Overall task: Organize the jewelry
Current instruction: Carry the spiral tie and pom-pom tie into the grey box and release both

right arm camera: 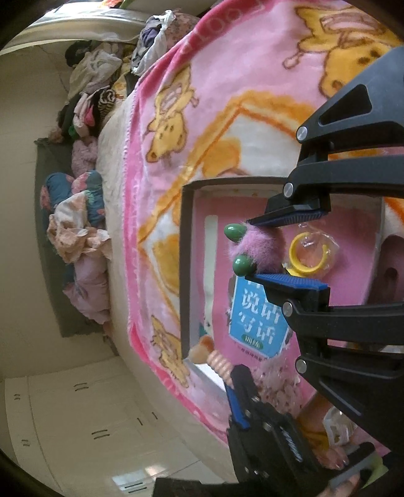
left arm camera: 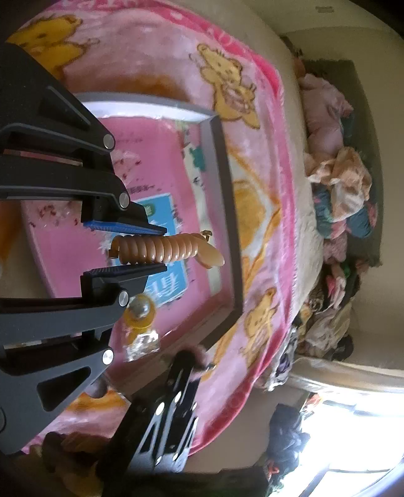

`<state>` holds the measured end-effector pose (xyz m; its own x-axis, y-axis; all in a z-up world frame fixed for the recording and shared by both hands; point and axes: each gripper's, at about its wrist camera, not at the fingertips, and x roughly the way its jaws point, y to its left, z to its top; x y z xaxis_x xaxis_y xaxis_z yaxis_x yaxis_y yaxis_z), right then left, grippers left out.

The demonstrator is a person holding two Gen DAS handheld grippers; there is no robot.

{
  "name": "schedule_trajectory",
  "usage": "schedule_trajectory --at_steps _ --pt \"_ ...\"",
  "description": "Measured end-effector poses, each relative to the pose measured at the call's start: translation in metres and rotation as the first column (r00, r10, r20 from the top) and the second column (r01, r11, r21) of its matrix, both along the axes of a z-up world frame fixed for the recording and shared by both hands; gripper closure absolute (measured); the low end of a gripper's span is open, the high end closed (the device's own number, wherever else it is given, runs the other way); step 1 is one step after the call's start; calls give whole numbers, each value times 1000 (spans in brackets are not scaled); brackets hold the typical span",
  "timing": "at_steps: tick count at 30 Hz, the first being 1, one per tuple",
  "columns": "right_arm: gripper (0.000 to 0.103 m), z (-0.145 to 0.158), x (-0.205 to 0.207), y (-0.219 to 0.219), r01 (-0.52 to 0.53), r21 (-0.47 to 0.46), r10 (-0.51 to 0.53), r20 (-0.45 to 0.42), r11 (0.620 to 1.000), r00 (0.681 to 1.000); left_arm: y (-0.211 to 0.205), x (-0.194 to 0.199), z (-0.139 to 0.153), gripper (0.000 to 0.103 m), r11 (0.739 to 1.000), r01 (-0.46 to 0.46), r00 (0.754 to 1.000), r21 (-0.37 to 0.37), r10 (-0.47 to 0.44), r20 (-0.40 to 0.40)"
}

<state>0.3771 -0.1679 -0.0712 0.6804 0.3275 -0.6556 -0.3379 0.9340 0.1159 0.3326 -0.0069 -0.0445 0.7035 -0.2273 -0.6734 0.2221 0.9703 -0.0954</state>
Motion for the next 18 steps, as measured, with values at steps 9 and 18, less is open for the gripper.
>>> schedule_trajectory --at_steps 9,18 --pt "76 -16 8 3 8 -35 -9 -42 999 999 -11 -5 -21 92 999 48 996 6 -48 -75" --pt "58 -14 -5 -12 34 -2 -34 -34 999 999 -13 -9 -35 92 999 50 994 5 -49 -102"
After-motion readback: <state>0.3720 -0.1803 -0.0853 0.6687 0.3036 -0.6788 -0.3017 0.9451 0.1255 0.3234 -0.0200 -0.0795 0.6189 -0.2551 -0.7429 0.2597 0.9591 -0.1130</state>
